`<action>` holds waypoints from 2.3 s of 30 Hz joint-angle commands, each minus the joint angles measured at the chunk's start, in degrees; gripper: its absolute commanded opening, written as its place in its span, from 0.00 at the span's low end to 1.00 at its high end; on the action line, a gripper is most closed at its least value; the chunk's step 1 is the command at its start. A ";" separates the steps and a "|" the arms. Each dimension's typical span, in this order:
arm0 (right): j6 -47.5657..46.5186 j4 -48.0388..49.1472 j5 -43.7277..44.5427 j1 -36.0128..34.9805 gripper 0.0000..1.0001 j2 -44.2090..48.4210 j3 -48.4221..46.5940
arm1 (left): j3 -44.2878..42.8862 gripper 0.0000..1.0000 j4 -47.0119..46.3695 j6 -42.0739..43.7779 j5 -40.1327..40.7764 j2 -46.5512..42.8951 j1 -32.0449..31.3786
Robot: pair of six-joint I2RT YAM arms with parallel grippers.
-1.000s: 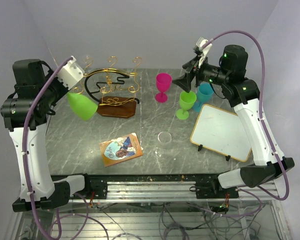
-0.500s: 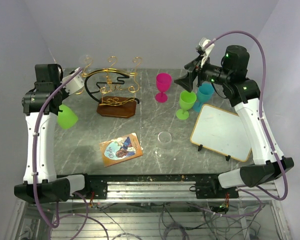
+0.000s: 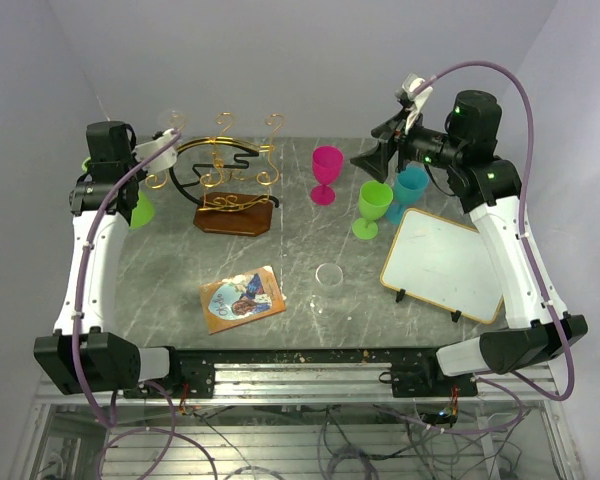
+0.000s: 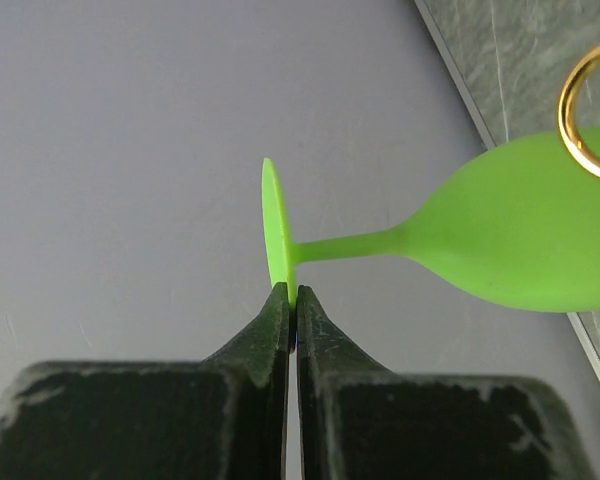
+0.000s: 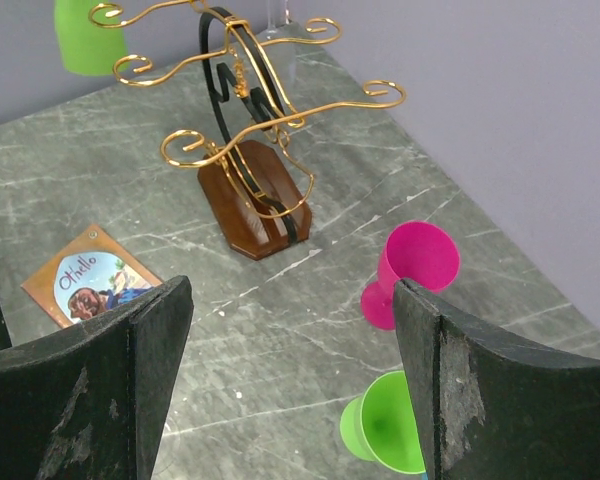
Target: Place the wine glass upside down on the wine glass rack
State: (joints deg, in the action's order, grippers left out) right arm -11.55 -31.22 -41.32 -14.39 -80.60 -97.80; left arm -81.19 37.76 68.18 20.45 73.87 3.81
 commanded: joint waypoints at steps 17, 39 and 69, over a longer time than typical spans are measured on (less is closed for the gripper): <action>0.43 1.78 -2.19 0.57 0.81 0.72 1.63 | 1.41 0.07 -11.22 6.22 -13.03 3.55 -0.38; 0.87 2.48 -3.00 1.38 0.81 1.32 2.89 | 1.00 0.07 -6.94 5.52 -18.61 5.33 -6.57; 1.79 3.84 -3.95 2.18 0.81 1.40 3.98 | -1.58 0.07 5.64 4.59 -20.67 1.95 -8.20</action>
State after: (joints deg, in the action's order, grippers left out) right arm -10.26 -28.93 -44.45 -12.73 -80.55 -94.67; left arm -80.90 40.99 73.49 2.07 77.34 -3.97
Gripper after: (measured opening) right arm 0.807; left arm 0.084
